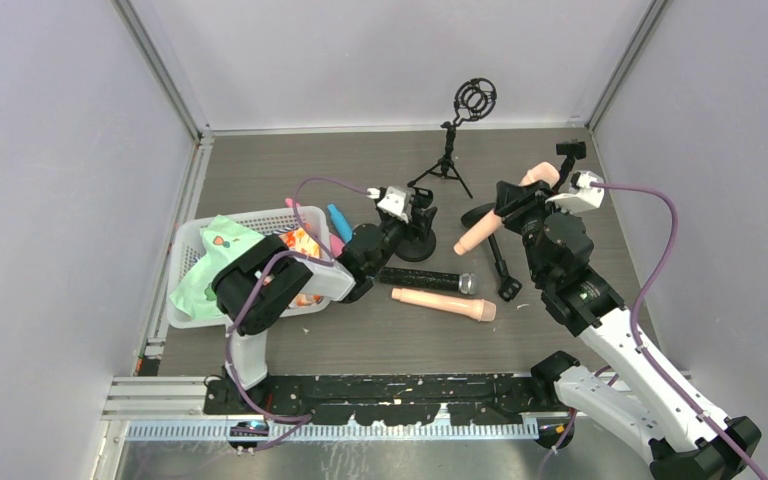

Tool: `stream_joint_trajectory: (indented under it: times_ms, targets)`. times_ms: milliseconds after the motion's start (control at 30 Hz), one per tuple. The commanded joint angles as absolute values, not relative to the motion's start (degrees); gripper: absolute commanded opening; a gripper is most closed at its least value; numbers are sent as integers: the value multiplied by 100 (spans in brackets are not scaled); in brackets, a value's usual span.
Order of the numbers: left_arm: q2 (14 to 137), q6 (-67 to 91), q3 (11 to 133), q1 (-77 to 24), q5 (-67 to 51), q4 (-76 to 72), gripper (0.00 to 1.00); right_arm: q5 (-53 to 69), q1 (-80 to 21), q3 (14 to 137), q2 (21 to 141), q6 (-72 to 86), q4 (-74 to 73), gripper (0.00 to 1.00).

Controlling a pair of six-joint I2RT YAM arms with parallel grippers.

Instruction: Attach the microphones to the stand

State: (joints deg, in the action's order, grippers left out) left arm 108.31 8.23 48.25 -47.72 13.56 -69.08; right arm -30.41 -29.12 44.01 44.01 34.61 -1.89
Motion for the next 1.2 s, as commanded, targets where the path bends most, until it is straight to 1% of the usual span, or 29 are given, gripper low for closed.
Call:
stream_joint_trajectory:
  times_ms: [0,233,400,533,600,700,867,900,1000,1067,1167]
  targets:
    - [10984,692,5035,-4743,1368,-7400,65,-3011,-2905,4543,4336,3516,62,4]
    - [11143,1000,5054,-4625,1073,-7441,55,-2851,-2909,4386,4279,3451,371,3]
    - [11216,1101,5108,-4567,951,-7444,41,-2777,-2903,4224,4246,3436,689,2]
    - [11268,1160,5181,-4519,761,-7367,37,-2727,-2902,4204,4262,3445,793,2]
    - [11291,1158,5215,-4509,664,-7333,33,-2712,-2906,4227,4278,3437,766,2]
    - [11314,1152,5245,-4500,502,-7262,23,-2703,-2905,4231,4288,3428,806,2]
    - [11159,1159,5231,-4491,260,-6988,3,-2784,-2905,4152,4358,3356,1137,5]
    - [11101,1164,5215,-4491,200,-6902,0,-2806,-2907,4139,4379,3298,1236,5]
    - [10903,1249,5138,-4491,30,-6637,0,-2983,-2908,4067,4441,3050,1672,4]
    - [10756,1400,5059,-4496,26,-6497,0,-3039,-2905,3986,4521,2813,2118,1]
    - [10559,1763,4971,-4496,26,-6274,0,-3001,-2907,3901,4740,2490,2820,1]
